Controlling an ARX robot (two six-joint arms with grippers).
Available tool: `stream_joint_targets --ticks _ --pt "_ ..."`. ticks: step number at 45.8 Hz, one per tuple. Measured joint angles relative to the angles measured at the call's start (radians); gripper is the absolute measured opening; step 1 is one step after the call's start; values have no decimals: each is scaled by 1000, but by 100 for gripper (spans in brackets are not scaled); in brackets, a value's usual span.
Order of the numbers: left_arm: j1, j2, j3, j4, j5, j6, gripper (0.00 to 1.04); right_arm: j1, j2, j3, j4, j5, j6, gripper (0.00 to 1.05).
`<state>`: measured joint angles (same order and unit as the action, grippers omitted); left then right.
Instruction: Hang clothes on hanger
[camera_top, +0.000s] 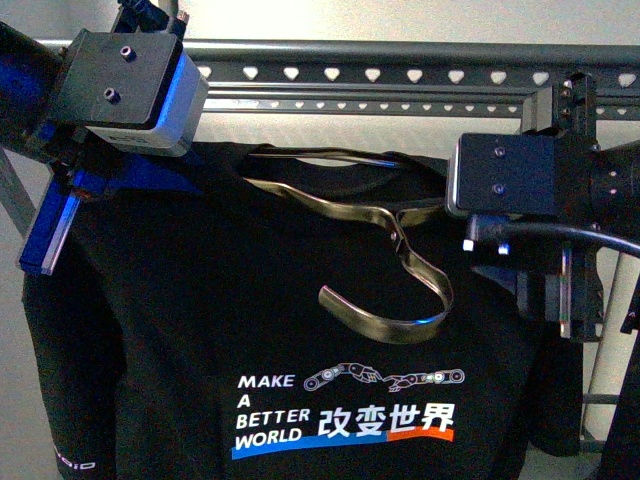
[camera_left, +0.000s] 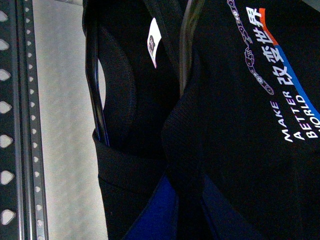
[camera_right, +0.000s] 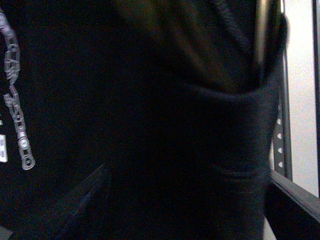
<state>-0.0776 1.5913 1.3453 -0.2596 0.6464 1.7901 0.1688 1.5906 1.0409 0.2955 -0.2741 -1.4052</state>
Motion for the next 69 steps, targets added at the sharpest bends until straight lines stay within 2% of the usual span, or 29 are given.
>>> stream_joint_targets --ticks 10,15,17,22,25,30,36,38,41,42,43,45,47,48,50,51,53,55,56,58,61,64,67,69 --pt "0 0 0 0 0 0 5 -10 1 6 14 -6 27 53" --pt "0 0 0 0 0 0 5 -28 -5 -8 19 -32 47 32" --pt "0 0 -1 0 0 1 5 -34 -7 -16 26 -40 54 26" --pt "0 -1 -1 3 7 0 21 -53 -16 -44 27 -66 68 11" --pt "0 -6 -1 5 9 0 30 -64 -20 -68 19 -74 73 6" --pt "0 -11 -1 5 10 0 47 -86 -21 -119 -10 -92 71 4" --pt "0 -11 -1 5 10 0 63 -106 -29 -161 -34 -111 100 4" --pt "0 -11 -1 5 10 0 72 -117 -40 -184 -44 -129 132 4" --pt "2 -24 -51 123 -29 -128 81 -126 -55 -205 -49 -145 185 4" --pt "3 -30 -82 237 -71 -245 85 -128 -62 -212 -55 -153 219 4" --pt "4 -32 -98 288 -91 -273 87 -128 -66 -215 -58 -156 235 4" --pt "12 -34 -138 462 -170 -524 94 -129 -85 -228 -79 -172 311 4" --pt "22 -34 -148 570 -230 -758 99 -127 -107 -240 -104 -190 376 4" --pt "26 -34 -149 600 -251 -826 100 -127 -115 -244 -113 -197 386 4" --pt "45 -34 -145 695 -338 -1095 99 -119 -156 -265 -148 -213 493 4" --pt "50 -35 -142 709 -360 -1128 98 -117 -166 -270 -156 -216 518 4" --pt "74 -42 -119 716 -444 -1381 98 -109 -206 -291 -188 -229 606 4" --pt "98 -49 -91 683 -530 -1622 98 -101 -253 -311 -237 -229 718 4" --pt "104 -51 -85 671 -551 -1648 98 -99 -265 -314 -251 -229 744 4" --pt "132 -60 -56 602 -632 -1854 98 -88 -326 -331 -328 -246 869 4" --pt "166 -74 -50 572 -646 -2061 98 -83 -403 -360 -377 -302 1042 4" --pt "190 -80 -58 608 -662 -2153 98 -84 -472 -375 -406 -344 1229 4" --pt "195 -95 -68 631 -638 -2196 98 -92 -520 -375 -423 -356 1352 4" --pt "190 -123 -73 557 -590 -2147 91 -103 -549 -375 -424 -370 1464 4"
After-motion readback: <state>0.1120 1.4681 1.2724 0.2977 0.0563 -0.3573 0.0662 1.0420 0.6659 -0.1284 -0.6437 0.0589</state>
